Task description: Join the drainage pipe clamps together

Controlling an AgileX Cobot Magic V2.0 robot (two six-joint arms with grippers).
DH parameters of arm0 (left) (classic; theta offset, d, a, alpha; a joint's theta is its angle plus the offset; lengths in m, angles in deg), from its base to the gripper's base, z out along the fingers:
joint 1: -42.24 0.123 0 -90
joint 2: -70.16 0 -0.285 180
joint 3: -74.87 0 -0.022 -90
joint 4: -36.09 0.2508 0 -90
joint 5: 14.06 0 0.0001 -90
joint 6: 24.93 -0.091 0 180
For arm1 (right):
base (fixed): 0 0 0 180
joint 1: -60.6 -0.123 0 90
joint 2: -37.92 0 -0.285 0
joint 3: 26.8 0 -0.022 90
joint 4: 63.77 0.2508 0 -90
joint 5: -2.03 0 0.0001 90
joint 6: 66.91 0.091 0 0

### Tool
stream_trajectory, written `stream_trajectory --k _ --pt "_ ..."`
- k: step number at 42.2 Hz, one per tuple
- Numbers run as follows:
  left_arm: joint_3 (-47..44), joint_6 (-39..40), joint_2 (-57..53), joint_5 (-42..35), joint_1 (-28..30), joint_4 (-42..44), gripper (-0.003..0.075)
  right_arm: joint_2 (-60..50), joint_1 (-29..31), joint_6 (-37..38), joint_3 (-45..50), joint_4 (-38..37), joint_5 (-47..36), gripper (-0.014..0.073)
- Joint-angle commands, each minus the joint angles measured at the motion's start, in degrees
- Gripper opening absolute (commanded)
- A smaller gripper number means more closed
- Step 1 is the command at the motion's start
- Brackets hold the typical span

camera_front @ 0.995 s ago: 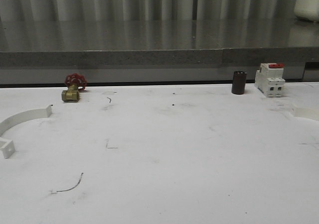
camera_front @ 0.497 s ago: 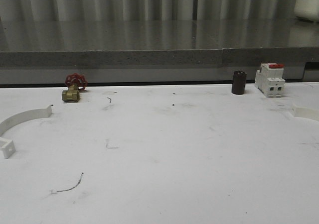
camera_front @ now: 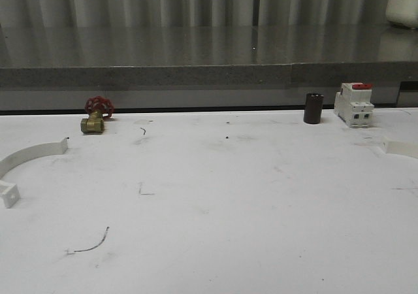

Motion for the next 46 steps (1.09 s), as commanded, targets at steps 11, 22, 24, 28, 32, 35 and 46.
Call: stream_trajectory --k 11,22,24,28,32,35,46 --pt "8.8 0.1 14.2 6.5 0.1 -0.1 0.0458 2.9 0.0 -0.3 -1.6 -0.4 -3.2 0.0520" --pt "18.5 0.1 31.3 11.8 0.1 0.8 0.0458 2.9 0.0 -0.3 -1.6 -0.4 -3.2 0.0520" --pt "20.2 0.1 34.8 11.9 0.1 1.1 0.0458 2.9 0.0 -0.3 -1.6 -0.4 -3.2 0.0520" --pt "23.8 0.1 41.3 12.1 0.1 1.3 0.0458 2.9 0.0 -0.3 -1.6 -0.4 -3.2 0.0520" --pt "27.6 0.1 47.6 15.1 0.4 1.4 0.0458 2.9 0.0 -0.3 -1.6 -0.4 -3.2 0.0520" --pt "30.8 0.1 52.6 16.6 1.5 1.4 0.0458 2.9 0.0 -0.3 -1.6 -0.4 -3.2 0.0520" --pt "37.3 0.1 65.4 14.4 2.2 -0.3 0.0457 2.9 0.0 -0.3 -1.6 -0.4 -3.2 0.0520"
